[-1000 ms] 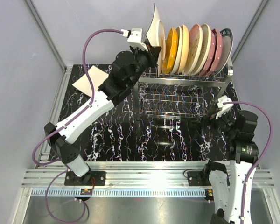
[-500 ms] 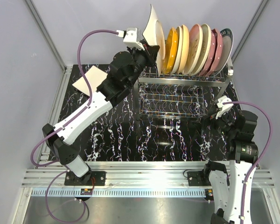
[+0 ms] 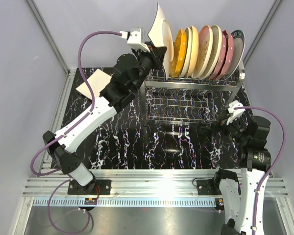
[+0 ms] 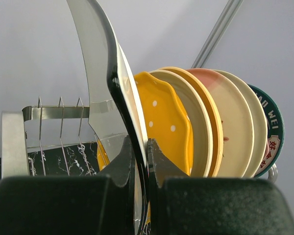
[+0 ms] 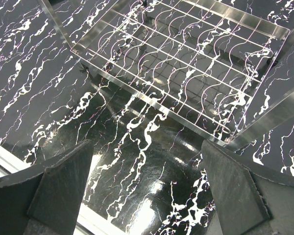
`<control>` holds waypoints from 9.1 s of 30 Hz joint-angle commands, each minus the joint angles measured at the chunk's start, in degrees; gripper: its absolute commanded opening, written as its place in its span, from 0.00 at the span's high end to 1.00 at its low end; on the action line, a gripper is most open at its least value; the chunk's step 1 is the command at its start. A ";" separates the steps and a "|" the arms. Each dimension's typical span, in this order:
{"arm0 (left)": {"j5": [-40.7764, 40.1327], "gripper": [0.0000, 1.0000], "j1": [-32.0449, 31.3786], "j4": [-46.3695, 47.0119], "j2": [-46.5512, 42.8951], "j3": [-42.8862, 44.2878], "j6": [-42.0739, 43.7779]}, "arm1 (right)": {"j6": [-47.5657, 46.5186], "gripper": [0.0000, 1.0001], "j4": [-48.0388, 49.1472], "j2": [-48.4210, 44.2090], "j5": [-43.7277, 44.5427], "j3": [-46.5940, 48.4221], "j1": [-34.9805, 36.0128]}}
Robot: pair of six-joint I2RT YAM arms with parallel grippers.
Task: Unload the plates from the dish rack
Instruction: Grab a plate with the left arm, then place the plate on the table
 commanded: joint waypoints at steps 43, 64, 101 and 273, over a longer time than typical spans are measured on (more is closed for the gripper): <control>1.60 1.00 0.16 17.02 -10.01 8.53 1.03 | -0.90 0.00 1.00 -0.56 0.54 -0.04 -0.70; 2.47 1.00 0.25 15.17 -12.28 13.91 0.15 | -0.81 0.00 1.00 -0.56 0.28 -0.04 -0.87; -0.51 1.00 0.25 5.16 -28.55 2.57 11.30 | -0.90 0.00 1.08 0.23 -0.87 -0.21 -0.87; 15.39 0.01 37.25 11.75 4.25 -30.39 30.40 | -12.76 0.00 -23.07 10.51 -8.33 19.99 -1.14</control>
